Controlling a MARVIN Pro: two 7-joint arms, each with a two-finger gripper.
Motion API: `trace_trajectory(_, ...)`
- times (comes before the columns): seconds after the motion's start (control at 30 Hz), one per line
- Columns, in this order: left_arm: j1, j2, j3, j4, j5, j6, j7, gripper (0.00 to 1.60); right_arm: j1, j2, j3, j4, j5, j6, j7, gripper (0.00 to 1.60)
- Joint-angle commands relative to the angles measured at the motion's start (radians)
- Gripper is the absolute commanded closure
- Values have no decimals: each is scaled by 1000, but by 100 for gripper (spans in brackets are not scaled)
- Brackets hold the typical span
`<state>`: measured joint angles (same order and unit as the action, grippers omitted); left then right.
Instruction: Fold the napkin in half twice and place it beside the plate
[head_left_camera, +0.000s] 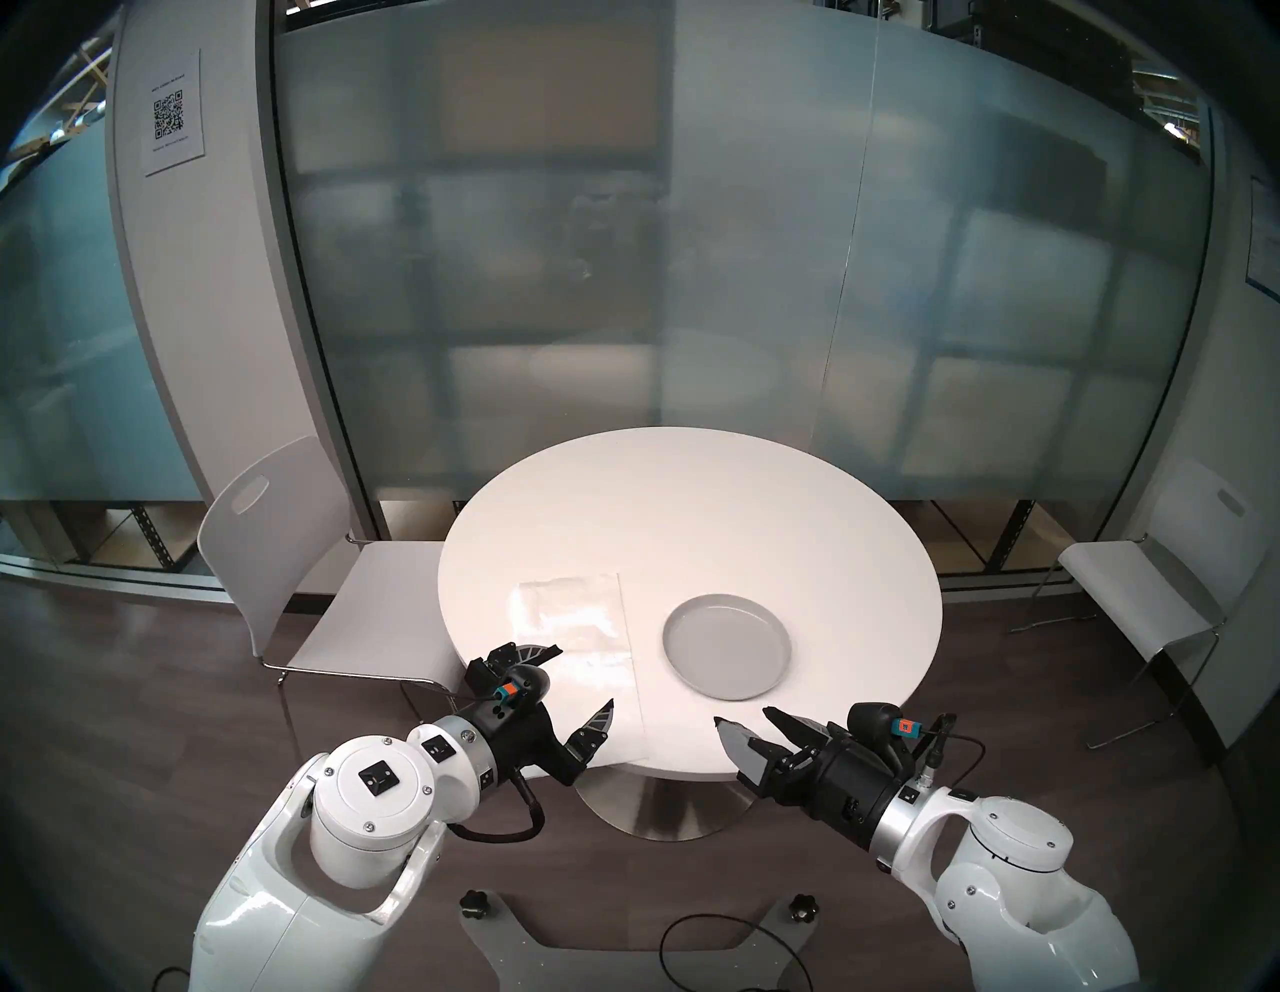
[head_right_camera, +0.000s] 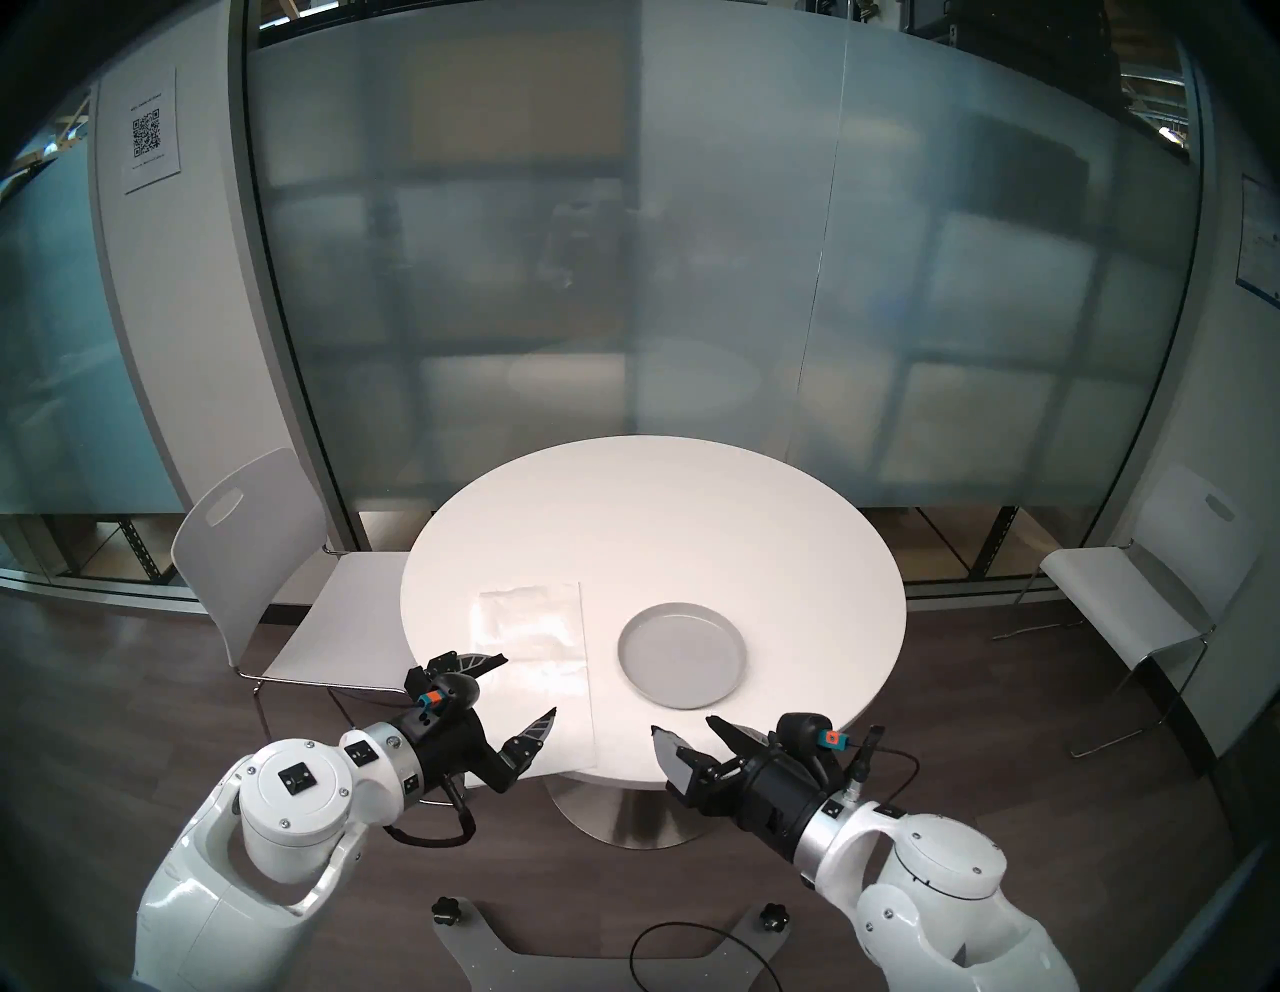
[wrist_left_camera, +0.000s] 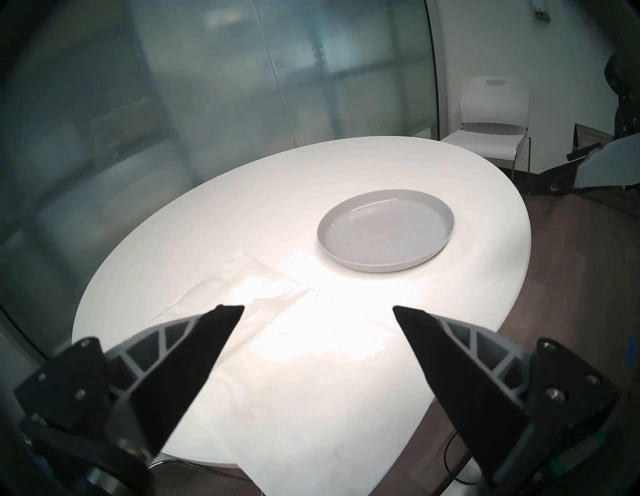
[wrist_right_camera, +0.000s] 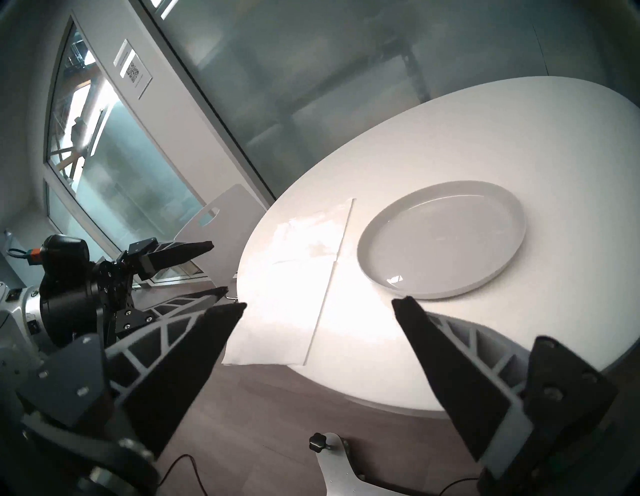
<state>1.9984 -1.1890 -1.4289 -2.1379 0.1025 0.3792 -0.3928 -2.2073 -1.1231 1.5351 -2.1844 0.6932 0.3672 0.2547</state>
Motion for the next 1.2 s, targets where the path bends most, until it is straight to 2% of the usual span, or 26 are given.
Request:
trace_trajectory(0.0, 28, 3, 12, -9, 11, -16, 8, 0, -33, 17, 17, -23, -10, -52, 43, 0)
trace_trajectory(0.1, 33, 7, 11, -4, 8, -18, 9, 0, -39, 8, 25, -23, -7, -58, 45, 0)
trace_trajectory(0.3, 89, 53, -30, -24, -1, -32, -5, 0, -46, -10, 43, -13, -3, -74, 40, 0)
trace_trajectory(0.6, 164, 98, -32, -29, 32, -114, -16, 0, -2, -37, 61, 12, 18, -74, 24, 0)
trace_trajectory(0.87, 163, 122, -1, 2, 102, -203, -7, 0, 3, -52, 69, 13, 31, -77, 14, 0)
trace_trajectory(1.03, 158, 125, 7, 16, 117, -218, -6, 0, -3, -55, 78, 11, 38, -79, 11, 0)
trace_trajectory(1.1, 150, 129, 23, 31, 147, -233, 8, 0, -4, -56, 80, 11, 38, -82, 10, 0)
trace_trajectory(1.17, 140, 129, 37, 47, 167, -243, 18, 8, -5, -57, 81, 11, 40, -83, 11, 0)
